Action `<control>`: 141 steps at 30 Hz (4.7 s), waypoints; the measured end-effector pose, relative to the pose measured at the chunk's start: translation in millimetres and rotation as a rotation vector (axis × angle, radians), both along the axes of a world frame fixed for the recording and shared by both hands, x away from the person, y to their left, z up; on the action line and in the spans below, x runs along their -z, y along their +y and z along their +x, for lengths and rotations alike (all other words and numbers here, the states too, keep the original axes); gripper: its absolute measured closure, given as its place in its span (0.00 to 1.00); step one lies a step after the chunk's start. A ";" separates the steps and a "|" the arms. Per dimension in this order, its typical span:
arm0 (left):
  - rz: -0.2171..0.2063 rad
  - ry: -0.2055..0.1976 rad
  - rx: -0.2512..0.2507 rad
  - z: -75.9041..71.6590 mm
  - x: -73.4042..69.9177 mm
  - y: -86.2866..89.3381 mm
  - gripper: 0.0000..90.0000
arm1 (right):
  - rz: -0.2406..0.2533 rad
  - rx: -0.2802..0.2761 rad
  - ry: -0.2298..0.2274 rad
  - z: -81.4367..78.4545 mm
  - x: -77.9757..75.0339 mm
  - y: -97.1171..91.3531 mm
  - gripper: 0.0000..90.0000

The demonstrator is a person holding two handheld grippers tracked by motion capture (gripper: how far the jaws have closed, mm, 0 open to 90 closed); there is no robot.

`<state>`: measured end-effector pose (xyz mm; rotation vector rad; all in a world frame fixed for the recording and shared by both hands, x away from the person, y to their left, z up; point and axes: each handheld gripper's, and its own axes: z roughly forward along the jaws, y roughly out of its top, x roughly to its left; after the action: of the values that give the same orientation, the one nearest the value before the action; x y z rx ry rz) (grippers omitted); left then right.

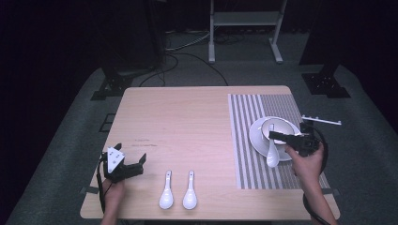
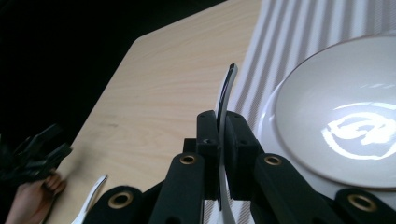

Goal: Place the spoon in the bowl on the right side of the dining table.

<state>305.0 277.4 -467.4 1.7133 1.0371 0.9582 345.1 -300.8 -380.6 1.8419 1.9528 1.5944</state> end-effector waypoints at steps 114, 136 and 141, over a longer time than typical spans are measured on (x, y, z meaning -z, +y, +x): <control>0.014 0.001 -0.002 0.1 0.3 -1.7 0.00 | 0.292 0.327 -0.084 -20.2 82.3 -75.3 0.57; 0.005 0.002 0.002 -0.2 0.1 -0.8 0.00 | 0.315 0.243 -0.099 -40.6 87.0 -62.0 0.47; 0.006 0.001 0.001 -0.3 0.2 -1.1 0.00 | 0.320 0.234 -0.097 -43.9 89.8 -61.0 0.46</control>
<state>304.7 276.3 -467.6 1.7191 1.0347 0.9605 301.2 -361.8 -470.5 1.9640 1.4470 1.9625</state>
